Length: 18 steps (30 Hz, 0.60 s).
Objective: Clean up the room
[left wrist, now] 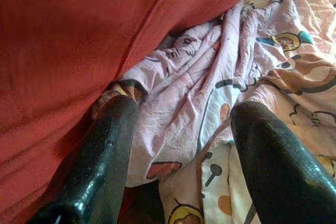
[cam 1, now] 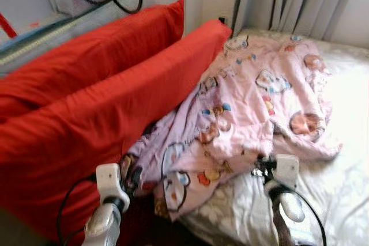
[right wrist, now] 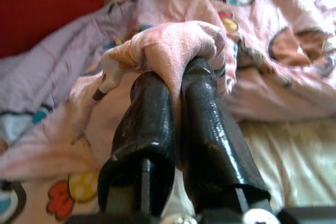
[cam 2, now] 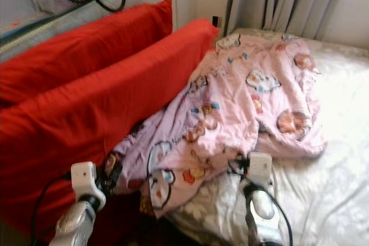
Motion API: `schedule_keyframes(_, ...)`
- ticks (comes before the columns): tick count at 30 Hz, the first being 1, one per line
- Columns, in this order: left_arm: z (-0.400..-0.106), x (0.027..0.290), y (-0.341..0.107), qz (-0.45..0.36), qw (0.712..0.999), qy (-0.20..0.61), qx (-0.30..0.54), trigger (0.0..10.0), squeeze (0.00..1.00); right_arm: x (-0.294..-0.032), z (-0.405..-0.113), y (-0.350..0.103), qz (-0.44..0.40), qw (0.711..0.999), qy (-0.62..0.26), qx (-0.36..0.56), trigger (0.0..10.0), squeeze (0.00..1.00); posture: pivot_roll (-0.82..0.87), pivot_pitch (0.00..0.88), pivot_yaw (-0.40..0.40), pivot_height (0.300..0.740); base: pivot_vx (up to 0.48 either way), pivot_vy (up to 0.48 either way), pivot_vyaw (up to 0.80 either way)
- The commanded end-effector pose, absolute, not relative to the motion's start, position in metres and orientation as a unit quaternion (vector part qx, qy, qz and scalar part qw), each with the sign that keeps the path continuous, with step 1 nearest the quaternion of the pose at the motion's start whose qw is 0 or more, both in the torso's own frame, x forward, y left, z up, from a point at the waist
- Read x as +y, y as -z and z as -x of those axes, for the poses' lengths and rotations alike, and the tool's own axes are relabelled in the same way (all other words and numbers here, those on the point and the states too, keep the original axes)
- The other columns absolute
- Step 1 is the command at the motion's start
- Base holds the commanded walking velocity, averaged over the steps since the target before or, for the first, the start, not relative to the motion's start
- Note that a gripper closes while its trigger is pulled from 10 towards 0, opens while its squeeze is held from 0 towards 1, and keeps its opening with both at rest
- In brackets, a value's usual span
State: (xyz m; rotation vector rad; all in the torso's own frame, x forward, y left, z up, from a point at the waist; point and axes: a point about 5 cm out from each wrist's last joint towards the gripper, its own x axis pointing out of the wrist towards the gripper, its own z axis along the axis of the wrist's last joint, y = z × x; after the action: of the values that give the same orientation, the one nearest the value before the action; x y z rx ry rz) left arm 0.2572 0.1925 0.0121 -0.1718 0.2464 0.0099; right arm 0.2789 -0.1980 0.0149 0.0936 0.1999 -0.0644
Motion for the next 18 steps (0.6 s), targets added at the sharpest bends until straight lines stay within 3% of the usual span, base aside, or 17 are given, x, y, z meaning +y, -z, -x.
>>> schedule_keyframes(1,-0.253,0.197,-0.007,0.082,0.987,-0.012,0.134,10.0,0.00,-0.200,-0.276,-0.014,-0.051,0.993,0.041,0.096,10.0,0.00,0.06,0.000,-0.004,0.740,0.000,0.000,0.00)
schedule_keyframes(18,-0.255,0.193,-0.008,0.095,0.988,-0.005,0.120,10.0,0.00,-0.212,-0.280,-0.023,-0.054,0.992,0.086,0.074,10.0,0.00,0.06,0.009,-0.005,0.740,-0.014,0.000,0.00)
